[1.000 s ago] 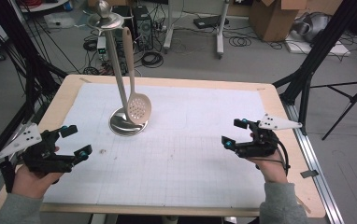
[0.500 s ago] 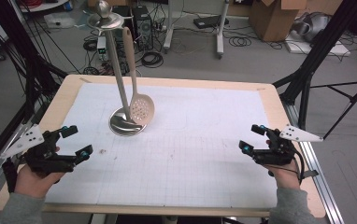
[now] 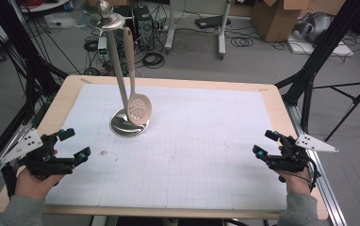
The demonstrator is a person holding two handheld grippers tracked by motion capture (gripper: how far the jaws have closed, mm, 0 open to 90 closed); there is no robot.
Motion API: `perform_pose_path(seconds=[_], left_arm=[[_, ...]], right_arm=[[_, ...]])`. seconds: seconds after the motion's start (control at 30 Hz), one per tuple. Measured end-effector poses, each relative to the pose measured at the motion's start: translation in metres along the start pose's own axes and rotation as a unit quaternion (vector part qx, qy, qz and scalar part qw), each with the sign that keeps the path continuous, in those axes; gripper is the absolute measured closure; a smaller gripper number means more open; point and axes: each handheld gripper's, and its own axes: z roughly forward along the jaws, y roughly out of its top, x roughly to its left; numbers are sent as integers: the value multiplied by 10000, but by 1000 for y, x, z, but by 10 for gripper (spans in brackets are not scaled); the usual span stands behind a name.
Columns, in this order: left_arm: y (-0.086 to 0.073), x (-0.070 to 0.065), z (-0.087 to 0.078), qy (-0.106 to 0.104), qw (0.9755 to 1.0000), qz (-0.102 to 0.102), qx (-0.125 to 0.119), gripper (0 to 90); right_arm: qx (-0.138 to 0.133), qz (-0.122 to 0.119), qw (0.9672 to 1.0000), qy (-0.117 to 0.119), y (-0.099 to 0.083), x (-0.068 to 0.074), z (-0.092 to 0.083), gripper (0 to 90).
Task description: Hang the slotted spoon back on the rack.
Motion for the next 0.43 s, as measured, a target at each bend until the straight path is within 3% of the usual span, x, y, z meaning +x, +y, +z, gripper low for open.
perform_pose_path(seconds=[0.17,0.43], left_arm=[[-4,4,-6,139,9999,-43,-11,56],[-6,9,-12,258,9997,-45,-34,56]], right_arm=[[-102,27,9999,-67,-3,-5,-7,109],[-38,31,10000,-84,-10,-12,-14,109]])
